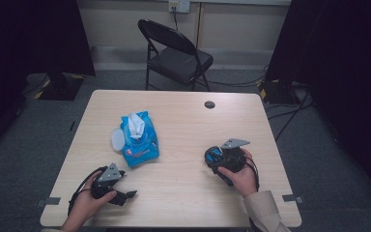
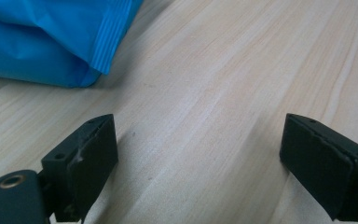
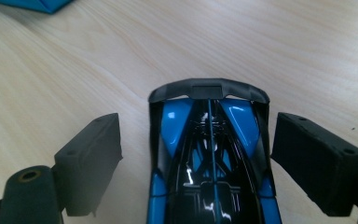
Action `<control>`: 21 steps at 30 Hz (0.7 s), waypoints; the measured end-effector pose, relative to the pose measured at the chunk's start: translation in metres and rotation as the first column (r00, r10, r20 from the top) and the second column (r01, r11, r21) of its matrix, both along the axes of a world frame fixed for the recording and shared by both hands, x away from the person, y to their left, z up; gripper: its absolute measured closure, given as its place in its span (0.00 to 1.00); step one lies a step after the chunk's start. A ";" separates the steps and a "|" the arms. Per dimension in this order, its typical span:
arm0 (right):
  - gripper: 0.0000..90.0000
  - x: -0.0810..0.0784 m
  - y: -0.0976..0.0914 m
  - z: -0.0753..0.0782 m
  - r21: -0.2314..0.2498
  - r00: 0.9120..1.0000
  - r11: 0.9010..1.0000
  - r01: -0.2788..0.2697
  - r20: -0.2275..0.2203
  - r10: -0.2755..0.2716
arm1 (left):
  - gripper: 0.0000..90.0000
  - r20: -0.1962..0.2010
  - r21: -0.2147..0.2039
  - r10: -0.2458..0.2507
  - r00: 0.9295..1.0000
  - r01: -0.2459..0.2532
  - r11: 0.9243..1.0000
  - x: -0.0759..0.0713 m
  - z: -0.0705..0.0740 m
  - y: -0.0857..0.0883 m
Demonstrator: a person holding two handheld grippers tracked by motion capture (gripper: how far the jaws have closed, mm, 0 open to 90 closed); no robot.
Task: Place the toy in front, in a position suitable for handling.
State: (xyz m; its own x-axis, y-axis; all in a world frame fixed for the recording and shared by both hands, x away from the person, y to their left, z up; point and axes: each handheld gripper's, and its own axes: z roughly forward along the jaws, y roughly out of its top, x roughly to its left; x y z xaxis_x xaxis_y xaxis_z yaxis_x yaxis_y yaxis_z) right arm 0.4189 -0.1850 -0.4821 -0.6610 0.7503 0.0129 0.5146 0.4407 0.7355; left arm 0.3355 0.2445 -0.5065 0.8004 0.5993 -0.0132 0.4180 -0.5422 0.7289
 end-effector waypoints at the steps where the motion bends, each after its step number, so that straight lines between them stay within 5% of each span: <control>1: 0.17 0.000 0.000 0.000 0.000 1.000 1.000 0.000 0.000 0.000 | 0.12 0.000 0.000 0.000 1.000 0.000 1.000 0.000 0.000 0.000; 7: 0.17 0.009 0.007 -0.009 -0.049 1.000 0.999 0.011 0.006 -0.011 | 0.12 0.000 0.000 0.000 1.000 0.000 1.000 0.000 0.000 0.000; 12: 0.18 0.013 0.009 -0.017 -0.095 0.999 0.995 0.015 -0.032 -0.018 | 0.12 0.000 0.000 0.000 1.000 0.000 1.000 0.000 0.000 0.000; 16: 0.27 0.013 0.006 -0.020 -0.042 0.999 0.999 0.033 -0.041 -0.035 | 0.12 0.000 0.000 0.000 1.000 0.000 1.000 0.000 0.000 0.000; 21: 0.28 0.012 0.005 -0.020 -0.042 0.999 0.998 0.036 -0.040 -0.038 | 0.12 0.000 0.004 -0.003 1.000 0.003 1.000 0.000 0.000 0.000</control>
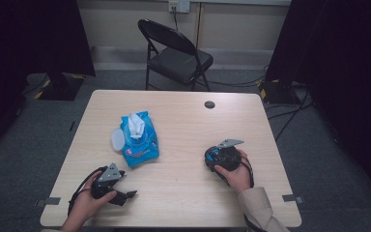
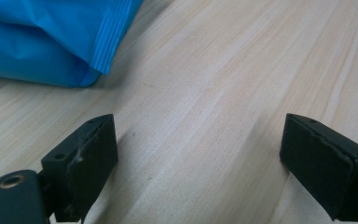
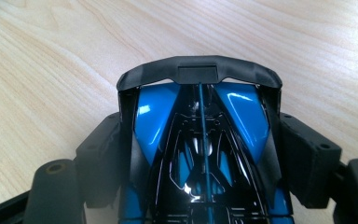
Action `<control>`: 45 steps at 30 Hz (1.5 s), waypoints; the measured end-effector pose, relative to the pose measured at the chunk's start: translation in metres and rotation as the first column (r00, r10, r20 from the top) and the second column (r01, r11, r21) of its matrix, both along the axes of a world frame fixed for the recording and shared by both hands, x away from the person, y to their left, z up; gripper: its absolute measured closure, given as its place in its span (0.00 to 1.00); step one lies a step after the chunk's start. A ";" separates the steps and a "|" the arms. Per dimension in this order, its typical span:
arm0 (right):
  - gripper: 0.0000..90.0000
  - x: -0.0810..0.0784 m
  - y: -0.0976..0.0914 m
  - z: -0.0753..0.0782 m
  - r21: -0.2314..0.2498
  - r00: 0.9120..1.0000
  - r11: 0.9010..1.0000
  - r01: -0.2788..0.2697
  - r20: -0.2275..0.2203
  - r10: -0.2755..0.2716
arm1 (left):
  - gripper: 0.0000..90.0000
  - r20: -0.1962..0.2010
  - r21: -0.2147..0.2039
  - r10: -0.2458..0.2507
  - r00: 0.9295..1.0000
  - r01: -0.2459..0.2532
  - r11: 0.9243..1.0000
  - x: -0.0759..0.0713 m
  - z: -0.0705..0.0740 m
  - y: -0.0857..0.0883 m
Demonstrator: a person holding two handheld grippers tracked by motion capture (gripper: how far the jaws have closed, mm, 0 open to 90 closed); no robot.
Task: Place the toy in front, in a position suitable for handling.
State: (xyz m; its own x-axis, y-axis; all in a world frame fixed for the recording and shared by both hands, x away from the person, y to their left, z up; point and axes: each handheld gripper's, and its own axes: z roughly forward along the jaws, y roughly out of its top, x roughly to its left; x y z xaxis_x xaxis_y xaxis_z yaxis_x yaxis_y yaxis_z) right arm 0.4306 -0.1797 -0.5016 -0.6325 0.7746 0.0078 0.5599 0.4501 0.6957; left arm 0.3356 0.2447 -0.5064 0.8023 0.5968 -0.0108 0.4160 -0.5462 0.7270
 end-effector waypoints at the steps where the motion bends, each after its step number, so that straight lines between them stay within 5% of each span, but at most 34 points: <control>1: 0.28 0.000 0.001 0.000 0.000 1.000 1.000 0.006 -0.003 -0.006 | 0.12 0.000 -0.003 0.003 1.000 -0.003 1.000 0.000 0.000 0.000; 19: 0.29 0.000 -0.006 0.011 0.050 1.000 0.998 0.027 -0.016 -0.027 | 0.11 -0.003 0.002 0.002 1.000 -0.002 1.000 0.000 0.000 -0.001; 45: 0.29 -0.009 -0.003 0.051 0.158 0.998 0.987 -0.019 0.065 0.009 | 0.06 -0.009 0.010 -0.005 1.000 0.005 1.000 0.001 0.000 -0.003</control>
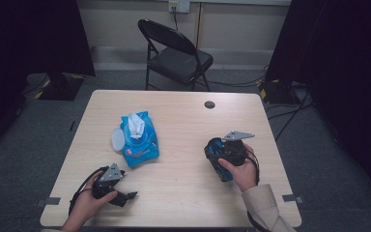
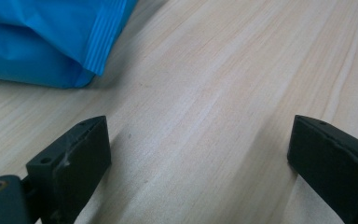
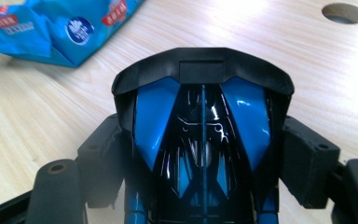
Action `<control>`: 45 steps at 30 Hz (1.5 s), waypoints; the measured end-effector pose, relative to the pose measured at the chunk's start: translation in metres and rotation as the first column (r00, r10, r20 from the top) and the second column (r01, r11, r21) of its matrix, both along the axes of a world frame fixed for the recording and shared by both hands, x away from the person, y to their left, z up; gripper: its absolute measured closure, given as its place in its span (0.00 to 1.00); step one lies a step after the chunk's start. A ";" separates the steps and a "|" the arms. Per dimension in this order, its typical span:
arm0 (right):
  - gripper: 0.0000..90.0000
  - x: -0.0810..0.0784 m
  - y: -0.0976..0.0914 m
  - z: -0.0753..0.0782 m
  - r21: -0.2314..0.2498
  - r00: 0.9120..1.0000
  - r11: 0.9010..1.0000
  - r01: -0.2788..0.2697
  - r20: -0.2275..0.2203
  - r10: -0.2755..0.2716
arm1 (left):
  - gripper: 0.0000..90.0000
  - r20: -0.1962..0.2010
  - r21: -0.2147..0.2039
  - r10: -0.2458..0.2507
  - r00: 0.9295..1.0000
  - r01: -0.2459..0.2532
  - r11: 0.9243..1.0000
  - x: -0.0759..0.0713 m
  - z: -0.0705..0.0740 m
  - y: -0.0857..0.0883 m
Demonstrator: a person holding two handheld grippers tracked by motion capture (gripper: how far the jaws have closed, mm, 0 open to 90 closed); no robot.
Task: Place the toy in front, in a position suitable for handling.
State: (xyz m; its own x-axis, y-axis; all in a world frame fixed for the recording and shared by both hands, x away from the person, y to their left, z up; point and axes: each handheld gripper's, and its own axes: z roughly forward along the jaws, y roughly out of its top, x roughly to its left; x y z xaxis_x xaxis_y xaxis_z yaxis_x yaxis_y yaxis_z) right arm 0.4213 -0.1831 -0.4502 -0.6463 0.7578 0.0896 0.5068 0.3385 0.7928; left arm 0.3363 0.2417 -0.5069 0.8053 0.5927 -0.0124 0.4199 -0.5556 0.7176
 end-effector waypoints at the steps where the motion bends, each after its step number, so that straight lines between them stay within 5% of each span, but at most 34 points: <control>1: 0.29 0.000 0.001 0.002 0.006 1.000 1.000 -0.003 0.001 0.003 | 0.06 0.000 -0.001 0.000 1.000 0.000 1.000 0.000 0.000 0.000; 11: 0.29 0.007 0.033 -0.001 0.015 0.998 0.999 -0.052 -0.020 0.052 | 0.00 -0.011 0.005 -0.006 1.000 0.006 1.000 0.000 -0.001 -0.004; 16: 0.29 0.021 0.060 -0.012 -0.027 0.996 0.997 -0.076 -0.052 0.074 | 0.00 -0.011 0.013 -0.012 1.000 0.012 1.000 0.000 0.000 -0.003; 21: 0.29 0.030 0.072 -0.018 -0.036 0.996 0.997 -0.069 -0.052 0.067 | 0.00 -0.011 0.005 -0.006 1.000 0.006 1.000 0.000 -0.001 -0.004; 27: 0.29 0.036 0.088 -0.034 -0.106 0.995 0.991 -0.084 -0.061 0.078 | 0.00 -0.011 0.015 -0.011 1.000 0.011 1.000 0.000 0.000 -0.003; 45: 0.28 0.034 0.095 -0.045 -0.150 0.990 0.980 -0.130 -0.067 0.122 | 0.00 -0.010 0.015 -0.011 1.000 0.011 1.000 0.000 0.000 -0.003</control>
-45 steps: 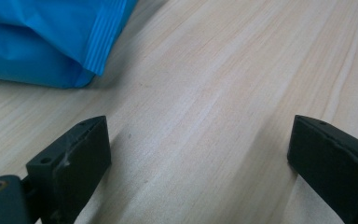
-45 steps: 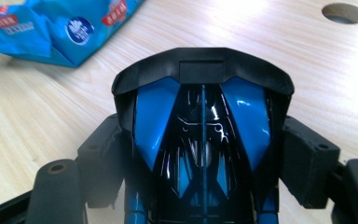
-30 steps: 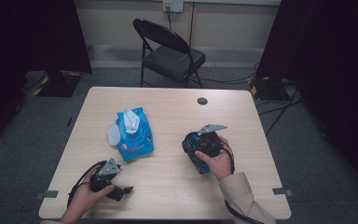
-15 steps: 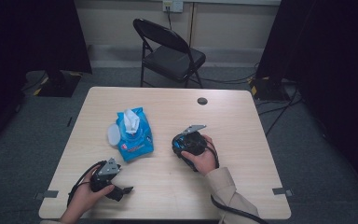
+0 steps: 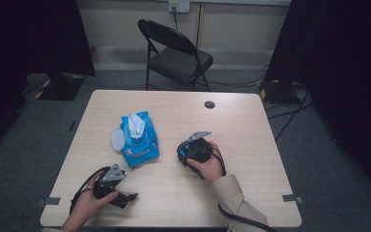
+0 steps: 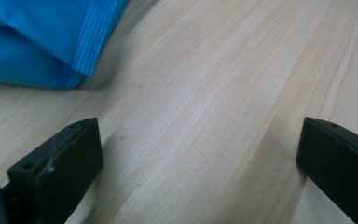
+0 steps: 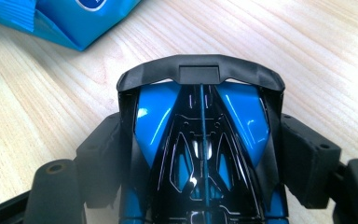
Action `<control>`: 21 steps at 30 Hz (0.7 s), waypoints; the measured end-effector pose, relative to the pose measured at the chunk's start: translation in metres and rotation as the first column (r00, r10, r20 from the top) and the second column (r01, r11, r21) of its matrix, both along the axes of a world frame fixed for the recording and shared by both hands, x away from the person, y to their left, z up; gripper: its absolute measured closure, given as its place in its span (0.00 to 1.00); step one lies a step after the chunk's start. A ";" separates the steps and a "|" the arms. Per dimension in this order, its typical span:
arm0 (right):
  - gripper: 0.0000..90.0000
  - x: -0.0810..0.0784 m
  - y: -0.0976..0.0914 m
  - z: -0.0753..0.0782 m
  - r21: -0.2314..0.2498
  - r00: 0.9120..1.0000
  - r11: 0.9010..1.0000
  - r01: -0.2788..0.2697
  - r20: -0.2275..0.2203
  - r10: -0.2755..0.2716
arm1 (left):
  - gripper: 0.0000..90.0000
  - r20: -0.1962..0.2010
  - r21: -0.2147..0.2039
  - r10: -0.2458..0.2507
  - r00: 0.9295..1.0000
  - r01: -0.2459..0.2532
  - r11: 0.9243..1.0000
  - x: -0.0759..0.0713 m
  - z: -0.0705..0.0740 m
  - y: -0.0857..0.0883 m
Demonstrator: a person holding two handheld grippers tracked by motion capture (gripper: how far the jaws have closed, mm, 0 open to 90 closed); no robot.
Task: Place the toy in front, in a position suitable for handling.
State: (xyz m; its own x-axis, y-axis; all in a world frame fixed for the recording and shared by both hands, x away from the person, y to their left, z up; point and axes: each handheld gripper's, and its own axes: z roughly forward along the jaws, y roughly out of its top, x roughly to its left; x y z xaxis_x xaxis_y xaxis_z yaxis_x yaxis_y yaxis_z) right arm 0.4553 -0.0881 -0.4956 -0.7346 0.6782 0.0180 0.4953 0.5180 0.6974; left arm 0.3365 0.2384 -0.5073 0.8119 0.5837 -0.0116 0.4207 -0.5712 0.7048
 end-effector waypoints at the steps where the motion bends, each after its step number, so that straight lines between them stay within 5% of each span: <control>1: 0.28 0.000 0.000 0.000 -0.001 1.000 1.000 -0.006 0.000 0.006 | 0.00 0.000 0.000 0.000 1.000 0.000 1.000 0.000 0.000 0.000; 10: 0.25 0.000 -0.002 0.000 0.016 1.000 1.000 -0.010 -0.008 0.010 | 0.00 -0.001 0.000 0.000 1.000 0.000 1.000 0.000 0.000 0.000; 21: 0.21 -0.010 -0.019 0.019 0.059 1.000 0.998 -0.003 0.006 0.003 | 0.00 -0.001 -0.001 0.000 1.000 0.000 1.000 0.000 0.000 0.000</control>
State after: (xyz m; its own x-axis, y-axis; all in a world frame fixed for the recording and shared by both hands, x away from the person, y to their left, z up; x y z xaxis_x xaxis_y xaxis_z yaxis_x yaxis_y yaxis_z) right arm 0.4457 -0.1073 -0.4769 -0.7368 0.6739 0.0538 0.4898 0.4773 0.7296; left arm 0.3365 0.2383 -0.5073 0.8116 0.5840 -0.0125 0.4215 -0.5707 0.7048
